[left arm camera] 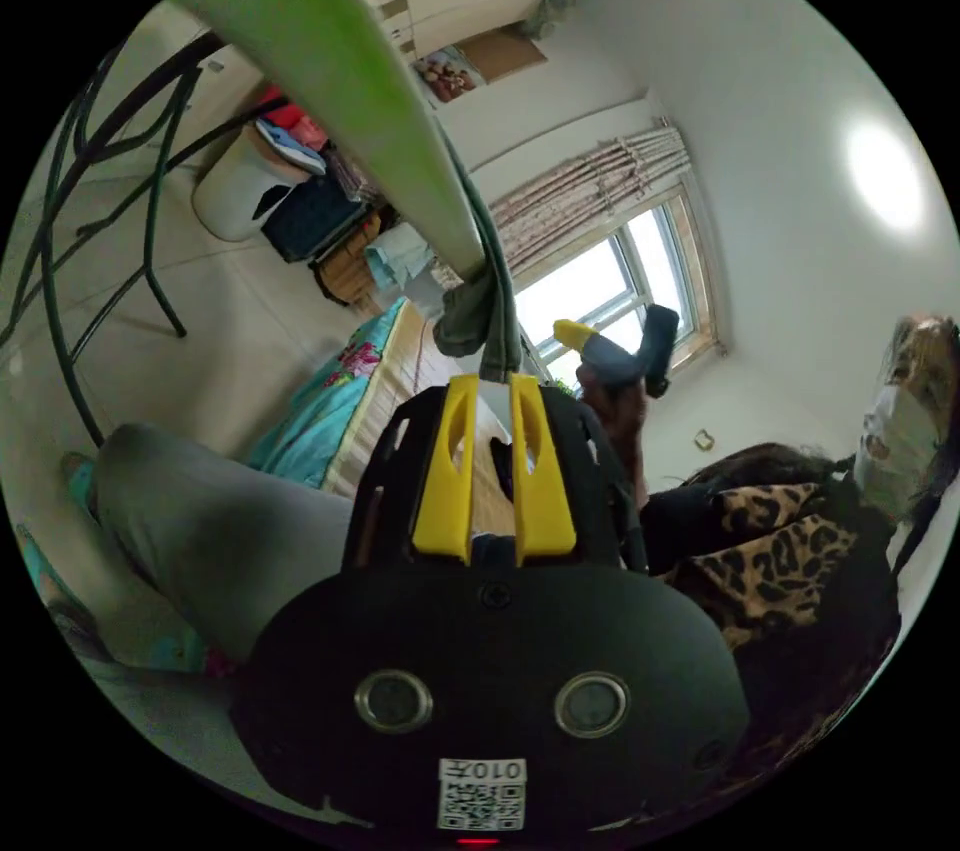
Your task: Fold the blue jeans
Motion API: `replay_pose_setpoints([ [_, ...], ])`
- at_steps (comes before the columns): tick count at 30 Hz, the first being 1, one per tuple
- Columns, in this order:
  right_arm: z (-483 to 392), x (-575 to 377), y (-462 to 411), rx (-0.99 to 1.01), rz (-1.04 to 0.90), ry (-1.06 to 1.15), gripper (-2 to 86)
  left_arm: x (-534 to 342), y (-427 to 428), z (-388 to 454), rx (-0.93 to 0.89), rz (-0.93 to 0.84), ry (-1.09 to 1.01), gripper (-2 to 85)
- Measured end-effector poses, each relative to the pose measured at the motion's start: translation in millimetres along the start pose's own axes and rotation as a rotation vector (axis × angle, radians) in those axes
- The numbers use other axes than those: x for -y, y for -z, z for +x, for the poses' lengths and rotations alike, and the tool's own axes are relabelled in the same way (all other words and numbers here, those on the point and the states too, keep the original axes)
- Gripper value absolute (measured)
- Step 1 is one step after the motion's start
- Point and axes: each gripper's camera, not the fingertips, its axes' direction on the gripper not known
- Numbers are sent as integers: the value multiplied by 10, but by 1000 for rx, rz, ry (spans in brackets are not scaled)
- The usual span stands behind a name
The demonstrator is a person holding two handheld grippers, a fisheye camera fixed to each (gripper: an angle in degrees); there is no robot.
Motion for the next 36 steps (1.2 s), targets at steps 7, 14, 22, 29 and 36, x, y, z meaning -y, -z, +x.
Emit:
replay_pose_setpoints([
  [7, 1225, -138, 272, 70, 175, -271, 150, 186, -48, 103, -23, 29, 44, 113],
  [14, 1738, 67, 164, 143, 108, -259, 64, 287, -173, 178, -14, 21, 67, 122],
  [22, 2087, -38, 281, -14, 86, -261, 58, 342, -328, 299, 13, 7, 56, 124],
  [29, 2834, -577, 105, 491, 269, -376, 144, 329, -422, 434, 9, 8, 69, 119],
  [36, 3183, -572, -336, 694, 258, -423, 107, 339, -634, 613, 32, -8, 47, 72],
])
